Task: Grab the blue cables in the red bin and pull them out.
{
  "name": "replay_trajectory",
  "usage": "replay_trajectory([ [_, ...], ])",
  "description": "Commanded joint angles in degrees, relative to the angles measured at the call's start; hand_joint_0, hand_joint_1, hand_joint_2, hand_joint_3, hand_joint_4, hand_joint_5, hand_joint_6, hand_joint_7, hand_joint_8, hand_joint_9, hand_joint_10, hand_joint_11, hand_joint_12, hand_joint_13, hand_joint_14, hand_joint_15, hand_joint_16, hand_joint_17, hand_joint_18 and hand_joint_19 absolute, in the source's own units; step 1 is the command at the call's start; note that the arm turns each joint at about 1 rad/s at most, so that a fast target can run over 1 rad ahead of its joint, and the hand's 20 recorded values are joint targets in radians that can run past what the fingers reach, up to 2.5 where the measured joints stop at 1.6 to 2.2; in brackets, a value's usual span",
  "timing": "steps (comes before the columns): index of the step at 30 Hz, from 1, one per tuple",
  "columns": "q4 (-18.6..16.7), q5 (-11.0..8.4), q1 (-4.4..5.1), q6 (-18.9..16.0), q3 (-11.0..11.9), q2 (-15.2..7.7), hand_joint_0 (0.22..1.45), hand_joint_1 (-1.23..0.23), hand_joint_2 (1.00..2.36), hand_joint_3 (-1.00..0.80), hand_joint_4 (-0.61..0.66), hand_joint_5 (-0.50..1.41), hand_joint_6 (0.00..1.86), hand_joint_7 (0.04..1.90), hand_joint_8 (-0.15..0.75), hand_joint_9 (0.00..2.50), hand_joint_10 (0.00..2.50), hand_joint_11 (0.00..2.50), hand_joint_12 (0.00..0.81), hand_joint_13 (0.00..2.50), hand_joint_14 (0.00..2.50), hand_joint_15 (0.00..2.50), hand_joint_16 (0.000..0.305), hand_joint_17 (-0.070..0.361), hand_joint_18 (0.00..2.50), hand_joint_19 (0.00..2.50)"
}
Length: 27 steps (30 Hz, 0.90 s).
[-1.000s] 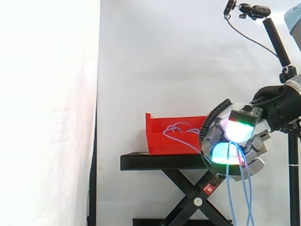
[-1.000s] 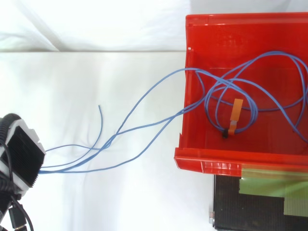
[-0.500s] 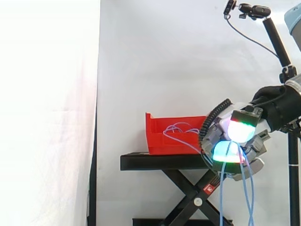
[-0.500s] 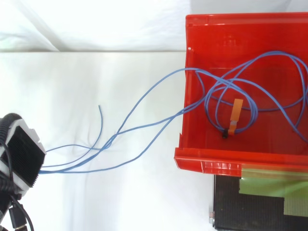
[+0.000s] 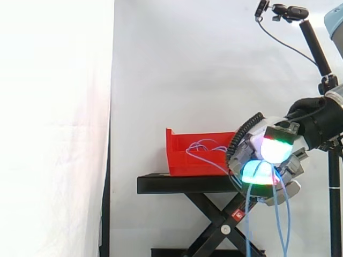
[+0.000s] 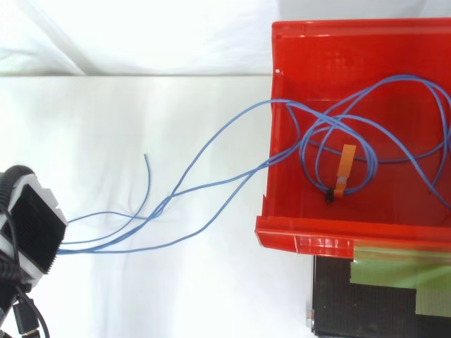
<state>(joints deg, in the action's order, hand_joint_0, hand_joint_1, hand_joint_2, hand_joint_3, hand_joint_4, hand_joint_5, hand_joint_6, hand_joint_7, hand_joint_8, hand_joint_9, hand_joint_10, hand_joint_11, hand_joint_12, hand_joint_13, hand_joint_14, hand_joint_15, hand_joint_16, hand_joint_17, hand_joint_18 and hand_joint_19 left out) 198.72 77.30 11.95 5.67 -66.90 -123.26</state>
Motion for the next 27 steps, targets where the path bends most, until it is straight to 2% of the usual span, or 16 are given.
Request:
replay_trajectory([
  [1, 0.0, -0.04, 0.0, 0.0, 0.0, 0.0, 0.84, -1.1, 1.0, -1.0, 0.2, 0.71, 1.3, 0.34, 0.236, 1.09, 0.03, 1.22, 0.31, 1.2, 1.24, 1.18, 0.042, 0.093, 1.1, 1.58],
  [27, 0.0, 0.04, -0.09, -0.4, 0.2, 0.0, 0.89, -1.13, 1.0, -1.0, 0.15, 0.64, 1.41, 0.27, 0.228, 1.05, 0.03, 1.22, 0.305, 1.2, 1.19, 1.22, 0.041, 0.093, 1.1, 1.58],
])
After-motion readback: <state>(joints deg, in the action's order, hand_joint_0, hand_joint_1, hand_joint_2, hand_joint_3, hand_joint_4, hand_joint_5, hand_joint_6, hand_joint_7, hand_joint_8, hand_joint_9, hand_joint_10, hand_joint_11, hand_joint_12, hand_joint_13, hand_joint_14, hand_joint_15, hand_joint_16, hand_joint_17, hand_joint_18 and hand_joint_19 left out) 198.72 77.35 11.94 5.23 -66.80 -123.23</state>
